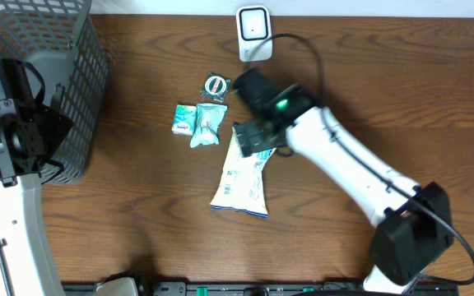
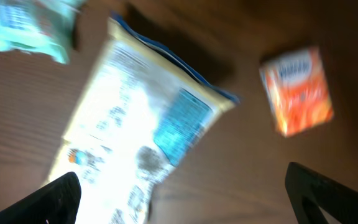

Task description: Scan the item barcode

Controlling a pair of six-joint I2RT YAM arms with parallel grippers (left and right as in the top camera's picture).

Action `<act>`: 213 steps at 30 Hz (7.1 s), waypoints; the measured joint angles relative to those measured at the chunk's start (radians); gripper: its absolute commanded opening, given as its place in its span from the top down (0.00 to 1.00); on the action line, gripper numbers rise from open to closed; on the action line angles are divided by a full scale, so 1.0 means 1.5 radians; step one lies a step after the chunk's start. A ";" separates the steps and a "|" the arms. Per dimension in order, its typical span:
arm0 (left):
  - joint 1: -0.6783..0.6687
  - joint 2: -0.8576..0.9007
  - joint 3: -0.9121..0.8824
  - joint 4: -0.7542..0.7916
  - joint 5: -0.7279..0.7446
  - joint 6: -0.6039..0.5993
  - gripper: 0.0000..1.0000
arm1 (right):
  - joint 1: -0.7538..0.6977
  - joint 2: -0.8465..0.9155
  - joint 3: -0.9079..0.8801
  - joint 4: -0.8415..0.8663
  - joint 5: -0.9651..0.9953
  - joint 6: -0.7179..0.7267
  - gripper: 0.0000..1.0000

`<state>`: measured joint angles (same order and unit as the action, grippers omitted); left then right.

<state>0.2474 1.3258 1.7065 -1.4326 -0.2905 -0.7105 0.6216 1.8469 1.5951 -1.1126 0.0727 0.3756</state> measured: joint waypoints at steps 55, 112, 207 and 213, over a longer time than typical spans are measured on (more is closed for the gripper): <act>0.000 0.000 0.000 0.000 0.000 0.000 0.03 | 0.118 0.015 -0.153 0.128 0.434 -0.064 0.99; 0.000 0.000 0.000 0.000 0.000 0.000 0.02 | -0.006 0.041 -0.236 0.240 -0.215 -0.096 0.99; 0.000 0.000 0.000 0.000 0.000 0.000 0.02 | -0.637 0.247 0.322 -0.102 -0.435 -0.190 0.36; 0.000 0.000 0.000 0.000 0.000 0.000 0.02 | -0.470 0.247 0.306 -0.202 -0.358 -0.297 0.01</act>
<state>0.2470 1.3258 1.7065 -1.4326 -0.2905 -0.7105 -0.0841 2.2169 2.0541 -1.4155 -0.4644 -0.0704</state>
